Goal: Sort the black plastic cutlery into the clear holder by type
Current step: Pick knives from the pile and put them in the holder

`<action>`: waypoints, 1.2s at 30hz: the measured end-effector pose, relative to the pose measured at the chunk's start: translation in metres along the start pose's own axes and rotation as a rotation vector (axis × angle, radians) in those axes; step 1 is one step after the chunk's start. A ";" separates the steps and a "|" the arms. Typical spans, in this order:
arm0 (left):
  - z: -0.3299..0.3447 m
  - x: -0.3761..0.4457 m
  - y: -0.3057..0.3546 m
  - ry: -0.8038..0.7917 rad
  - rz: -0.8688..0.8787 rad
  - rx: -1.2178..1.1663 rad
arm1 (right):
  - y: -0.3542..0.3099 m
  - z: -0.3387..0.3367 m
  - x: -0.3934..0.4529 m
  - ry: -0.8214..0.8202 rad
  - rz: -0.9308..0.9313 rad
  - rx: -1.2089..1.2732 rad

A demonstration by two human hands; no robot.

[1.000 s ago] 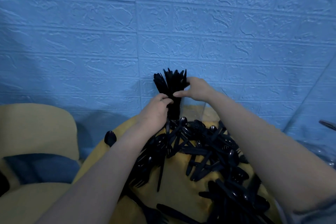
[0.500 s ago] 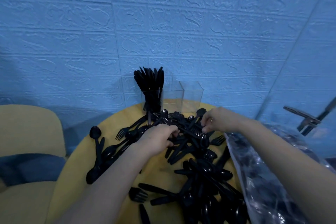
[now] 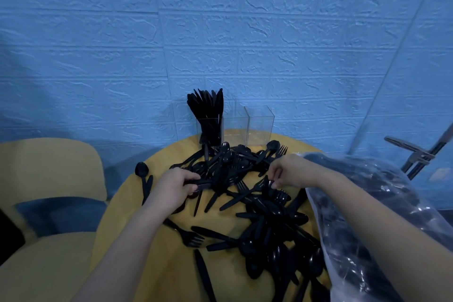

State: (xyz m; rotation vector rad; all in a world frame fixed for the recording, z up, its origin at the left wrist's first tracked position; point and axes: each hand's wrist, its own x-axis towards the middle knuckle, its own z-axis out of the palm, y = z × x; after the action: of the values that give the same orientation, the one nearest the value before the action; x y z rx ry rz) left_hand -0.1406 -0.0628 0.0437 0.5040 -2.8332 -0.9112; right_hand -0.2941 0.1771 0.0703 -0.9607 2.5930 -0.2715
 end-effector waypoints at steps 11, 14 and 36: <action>-0.003 -0.032 -0.020 0.285 -0.028 -0.260 | -0.012 0.009 -0.008 -0.002 -0.049 0.013; -0.007 -0.039 -0.022 0.352 -0.024 -0.294 | -0.013 0.010 -0.009 0.009 -0.044 0.018; -0.002 -0.044 -0.038 0.374 0.003 0.059 | -0.033 0.034 0.032 0.213 -0.078 -0.255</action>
State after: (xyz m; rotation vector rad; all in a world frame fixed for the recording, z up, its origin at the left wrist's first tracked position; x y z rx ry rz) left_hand -0.0881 -0.0777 0.0222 0.6050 -2.5244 -0.6536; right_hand -0.2839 0.1294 0.0404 -1.1794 2.8377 -0.0652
